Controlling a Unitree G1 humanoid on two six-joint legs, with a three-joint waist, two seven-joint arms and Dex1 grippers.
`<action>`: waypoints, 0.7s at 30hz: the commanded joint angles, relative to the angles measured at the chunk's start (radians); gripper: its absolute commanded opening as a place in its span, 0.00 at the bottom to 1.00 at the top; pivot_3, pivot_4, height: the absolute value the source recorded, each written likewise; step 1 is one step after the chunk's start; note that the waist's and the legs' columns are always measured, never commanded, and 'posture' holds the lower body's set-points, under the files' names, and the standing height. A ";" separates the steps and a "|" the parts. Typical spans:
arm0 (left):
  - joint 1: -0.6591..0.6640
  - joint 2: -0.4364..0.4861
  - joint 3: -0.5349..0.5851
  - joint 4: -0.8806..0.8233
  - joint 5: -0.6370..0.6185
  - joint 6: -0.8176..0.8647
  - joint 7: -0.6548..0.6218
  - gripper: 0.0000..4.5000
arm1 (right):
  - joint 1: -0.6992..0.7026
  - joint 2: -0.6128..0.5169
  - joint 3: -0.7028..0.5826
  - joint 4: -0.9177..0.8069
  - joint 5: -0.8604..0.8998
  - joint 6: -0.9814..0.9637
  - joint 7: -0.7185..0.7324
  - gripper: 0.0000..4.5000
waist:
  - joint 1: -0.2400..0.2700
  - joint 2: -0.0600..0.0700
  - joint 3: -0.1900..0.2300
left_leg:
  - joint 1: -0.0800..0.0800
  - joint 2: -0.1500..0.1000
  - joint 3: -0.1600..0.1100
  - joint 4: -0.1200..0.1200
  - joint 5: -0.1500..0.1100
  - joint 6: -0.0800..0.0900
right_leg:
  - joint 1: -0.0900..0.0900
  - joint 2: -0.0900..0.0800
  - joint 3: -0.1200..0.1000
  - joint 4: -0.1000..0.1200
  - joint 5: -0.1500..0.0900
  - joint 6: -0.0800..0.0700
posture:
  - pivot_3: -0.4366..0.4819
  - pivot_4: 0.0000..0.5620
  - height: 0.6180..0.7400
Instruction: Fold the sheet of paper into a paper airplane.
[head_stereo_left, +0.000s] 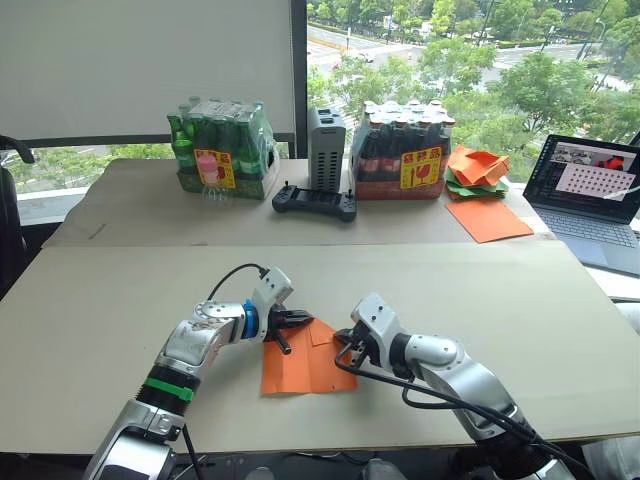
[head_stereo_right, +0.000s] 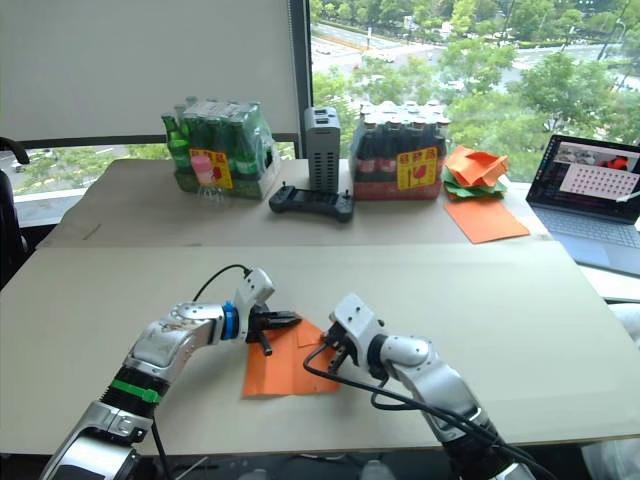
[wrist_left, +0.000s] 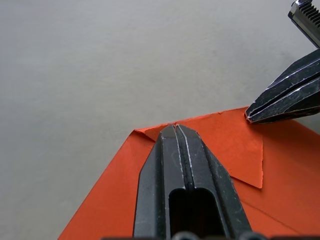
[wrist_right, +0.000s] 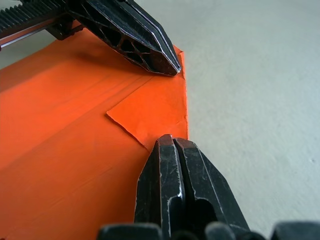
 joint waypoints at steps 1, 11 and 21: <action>0.050 0.019 -0.024 0.023 0.047 0.029 0.028 0.00 | 0.006 0.016 0.021 0.026 -0.002 -0.001 0.009 0.00 | -0.001 0.000 0.000 | 0.000 0.000 0.000 0.000 0.000 0.000 | 0.000 0.000 0.000 0.000 0.000 0.000 | 0.48 0.27 1.00; 0.044 0.011 -0.024 0.021 0.045 0.036 0.043 0.00 | -0.013 0.063 0.029 0.090 -0.018 -0.029 0.008 0.00 | 0.000 0.000 0.000 | 0.000 0.000 0.000 -0.001 0.000 0.000 | 0.000 0.000 0.000 0.000 0.000 0.000 | 0.48 0.27 1.00; 0.032 -0.009 0.094 -0.128 -0.065 0.161 0.081 0.00 | -0.006 0.054 0.052 0.122 -0.034 -0.043 0.021 0.00 | 0.000 0.000 0.000 | 0.000 0.000 0.000 -0.001 0.000 0.000 | 0.000 0.000 0.000 0.000 0.000 0.000 | 0.48 0.27 1.00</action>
